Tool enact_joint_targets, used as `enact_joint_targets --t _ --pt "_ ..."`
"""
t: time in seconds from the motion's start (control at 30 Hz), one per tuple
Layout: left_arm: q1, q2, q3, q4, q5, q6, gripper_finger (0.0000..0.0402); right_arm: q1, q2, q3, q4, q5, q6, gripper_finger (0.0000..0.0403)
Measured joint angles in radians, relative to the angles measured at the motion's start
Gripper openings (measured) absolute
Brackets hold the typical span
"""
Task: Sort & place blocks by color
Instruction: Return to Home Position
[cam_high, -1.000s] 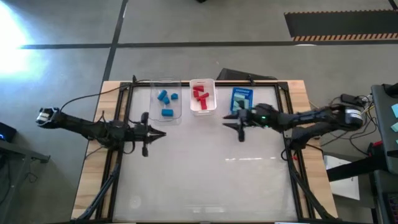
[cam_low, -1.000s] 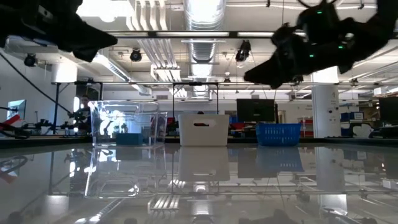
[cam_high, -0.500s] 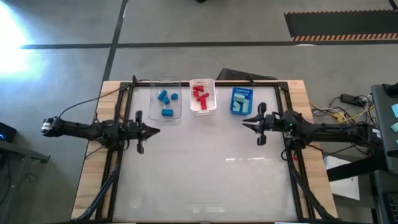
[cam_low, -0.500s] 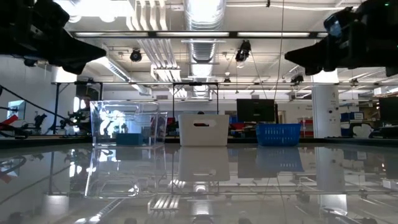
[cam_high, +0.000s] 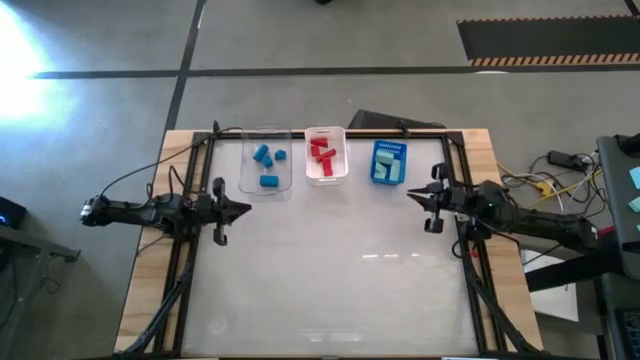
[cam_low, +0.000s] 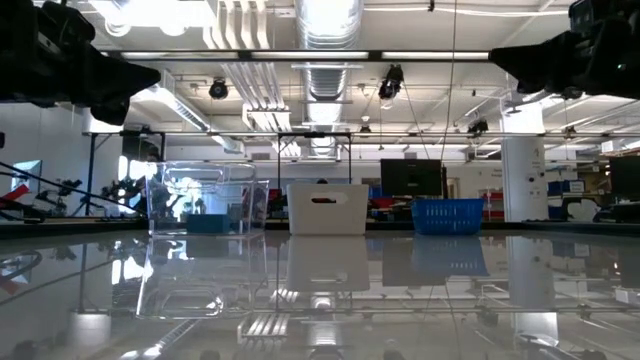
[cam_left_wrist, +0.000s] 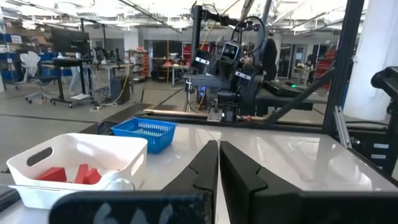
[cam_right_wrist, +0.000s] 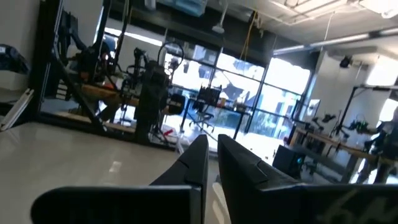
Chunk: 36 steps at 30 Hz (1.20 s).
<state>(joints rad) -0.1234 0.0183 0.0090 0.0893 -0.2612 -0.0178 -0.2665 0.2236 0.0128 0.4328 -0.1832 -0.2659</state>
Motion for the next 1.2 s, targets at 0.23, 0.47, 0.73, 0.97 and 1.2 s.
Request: enact_joint_targets --t 0.23,0.47,0.73,0.97,1.2 --pt "0.0 0.025 0.0 0.0 0.0 0.007 0.0 0.0 -0.071 0.0 -0.067 0.0 -0.008 0.0027" --pt "0.0 0.046 0.0 -0.001 -0.001 -0.001 0.0 0.0 -0.104 0.006 -0.081 -0.032 0.029 0.0027" --pt "0.0 0.064 -0.001 -0.001 -0.001 -0.001 0.0 0.0 -0.097 0.008 -0.097 -0.027 0.21 0.0027" --pt "0.0 0.078 -0.001 0.0 -0.001 -0.001 0.0 0.0 -0.084 0.009 -0.096 -0.026 0.269 0.0027" --pt "0.0 0.092 -0.002 0.0 -0.001 -0.001 0.0 0.0 -0.084 0.01 -0.094 -0.026 0.256 0.0027"
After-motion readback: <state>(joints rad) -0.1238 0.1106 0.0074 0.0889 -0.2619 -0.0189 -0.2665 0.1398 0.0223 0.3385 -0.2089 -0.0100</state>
